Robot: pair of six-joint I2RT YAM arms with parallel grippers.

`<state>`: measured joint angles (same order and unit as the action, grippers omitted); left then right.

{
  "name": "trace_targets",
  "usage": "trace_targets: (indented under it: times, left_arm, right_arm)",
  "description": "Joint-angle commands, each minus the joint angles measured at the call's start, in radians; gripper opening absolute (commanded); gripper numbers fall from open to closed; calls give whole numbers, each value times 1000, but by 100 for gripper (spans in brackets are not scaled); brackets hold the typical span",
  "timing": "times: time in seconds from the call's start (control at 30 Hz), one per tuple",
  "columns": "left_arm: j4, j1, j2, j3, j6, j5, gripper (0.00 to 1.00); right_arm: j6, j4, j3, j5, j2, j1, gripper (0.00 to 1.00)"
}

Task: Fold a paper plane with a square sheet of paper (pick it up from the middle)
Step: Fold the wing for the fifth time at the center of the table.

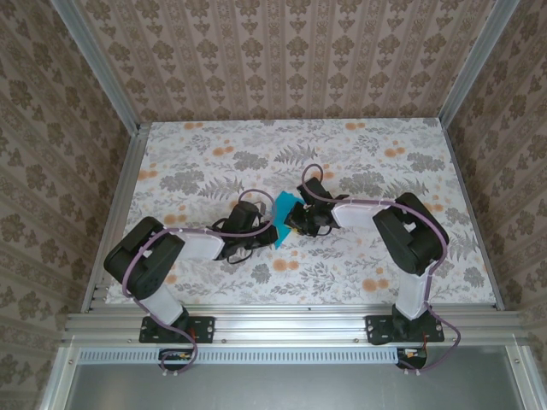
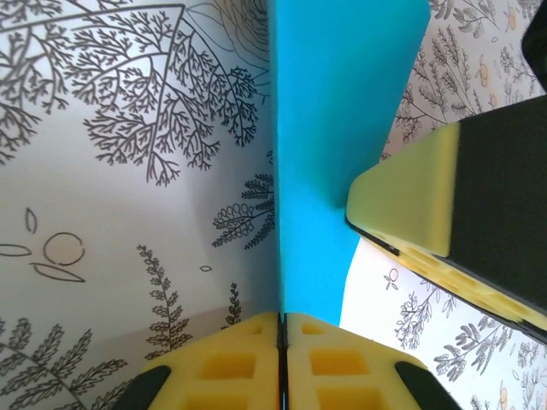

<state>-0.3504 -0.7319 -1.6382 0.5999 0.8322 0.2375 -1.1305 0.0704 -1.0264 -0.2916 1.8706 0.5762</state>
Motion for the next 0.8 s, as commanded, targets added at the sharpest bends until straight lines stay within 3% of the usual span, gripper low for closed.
trace_targets:
  times: [0.0,0.37,0.57,0.77]
  left_arm:
    - [12,-5,26,1,-109,-37,7]
    - [124,-42,66,39,-458,-115,3]
    - [199,-91,37,90,-551,-201,2]
    - [258,-124,15,122,-606,-274,2]
  right_arm:
    - [23,28,0,-17,-56,-20,23]
    - [82,-76,-12,-180,-89,-84,43]
    - [109,7,-73,-188,-38,-88,51]
    - [126,40,-97,-203,-11,-95,53]
